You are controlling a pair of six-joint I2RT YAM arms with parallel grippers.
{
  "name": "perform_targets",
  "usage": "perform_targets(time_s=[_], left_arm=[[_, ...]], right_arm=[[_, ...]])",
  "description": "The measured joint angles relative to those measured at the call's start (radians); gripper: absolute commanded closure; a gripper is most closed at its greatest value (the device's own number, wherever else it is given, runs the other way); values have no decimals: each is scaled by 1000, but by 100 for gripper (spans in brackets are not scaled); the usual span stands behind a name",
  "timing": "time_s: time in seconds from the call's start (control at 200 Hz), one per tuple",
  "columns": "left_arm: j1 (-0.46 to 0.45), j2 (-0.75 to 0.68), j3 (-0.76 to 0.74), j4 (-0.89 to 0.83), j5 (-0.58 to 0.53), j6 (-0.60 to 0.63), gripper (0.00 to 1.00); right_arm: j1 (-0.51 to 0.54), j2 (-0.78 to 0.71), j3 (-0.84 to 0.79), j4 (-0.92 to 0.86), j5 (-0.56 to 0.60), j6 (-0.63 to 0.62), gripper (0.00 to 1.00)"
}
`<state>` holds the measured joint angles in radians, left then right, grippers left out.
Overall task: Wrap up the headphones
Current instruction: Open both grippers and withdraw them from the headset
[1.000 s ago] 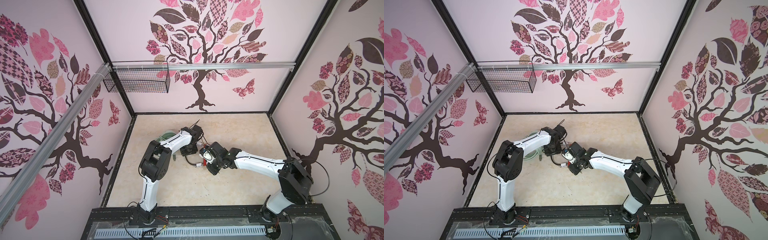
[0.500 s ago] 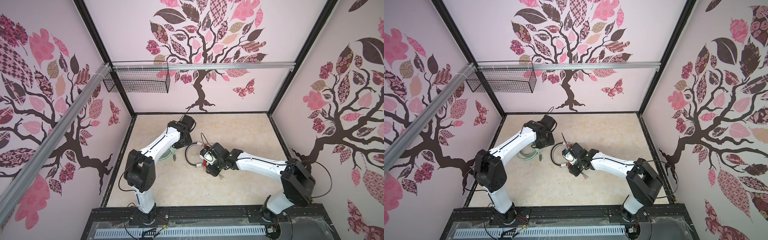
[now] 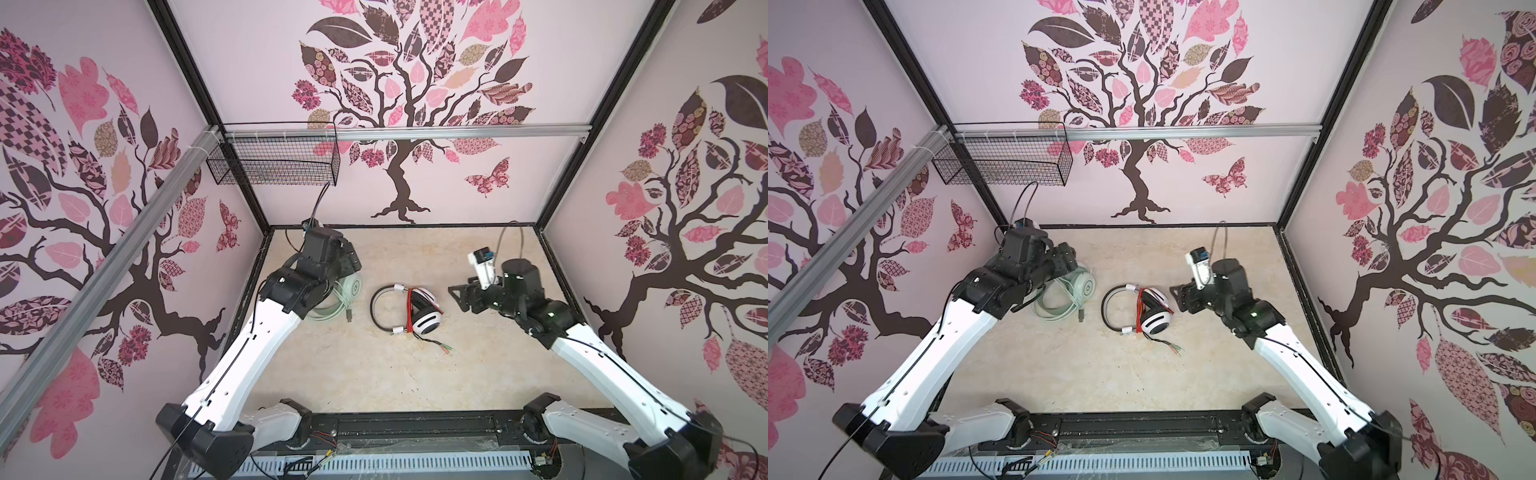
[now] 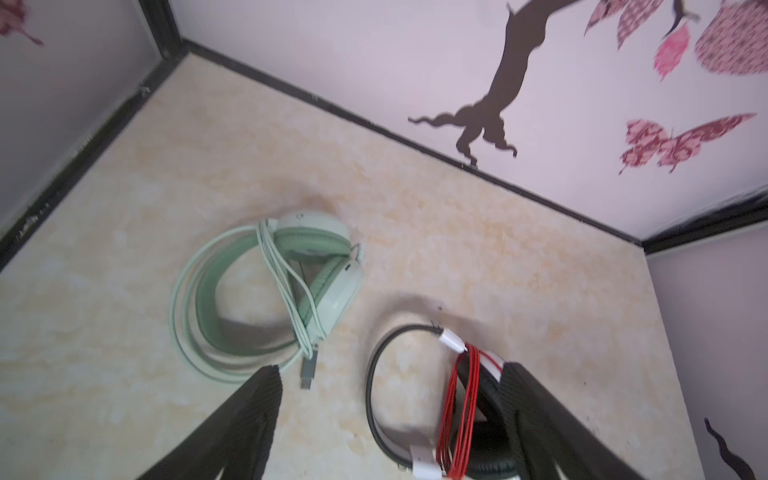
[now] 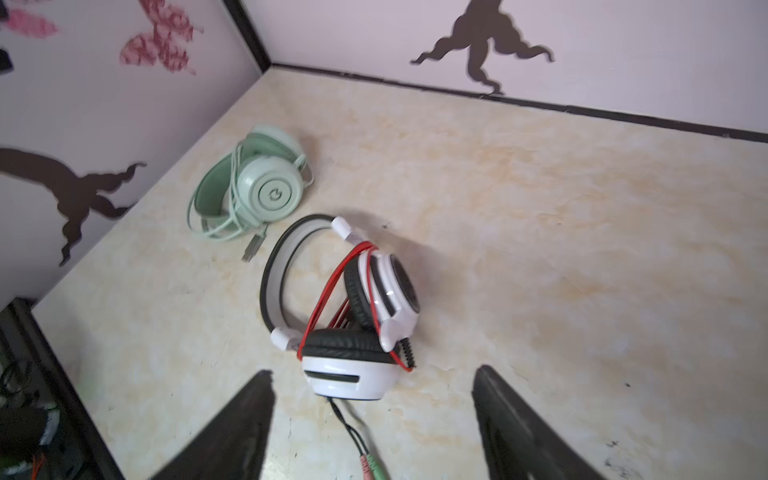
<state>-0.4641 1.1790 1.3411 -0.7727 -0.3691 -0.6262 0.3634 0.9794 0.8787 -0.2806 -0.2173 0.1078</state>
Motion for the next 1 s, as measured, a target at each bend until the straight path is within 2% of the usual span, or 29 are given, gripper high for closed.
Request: perform_targets(time_s=[0.1,0.255,0.4,0.53,0.63,0.735,1.0], left_arm=[[1,-121,-211,160,-85,46,3],[4,-220,-489,389,-237,124,3],[28,-141,-577,522,-379,194,3],[72,-38,-604,609,-459,232,3],[105,-19,-684,739,-500,257,3],[147,-11,-766,863,-515,252,3],[218,63,-850,1124,-516,261,3]], right_arm=[[-125,-67,-90,89,6,86,1],[-149,-137,-286,258,174,164,0],[-149,-173,-473,417,393,181,0],[-150,-162,-633,633,542,96,0],[-150,-111,-740,819,598,24,0],[-150,-21,-806,1002,608,-20,0],[-150,359,-826,1488,598,-136,0]])
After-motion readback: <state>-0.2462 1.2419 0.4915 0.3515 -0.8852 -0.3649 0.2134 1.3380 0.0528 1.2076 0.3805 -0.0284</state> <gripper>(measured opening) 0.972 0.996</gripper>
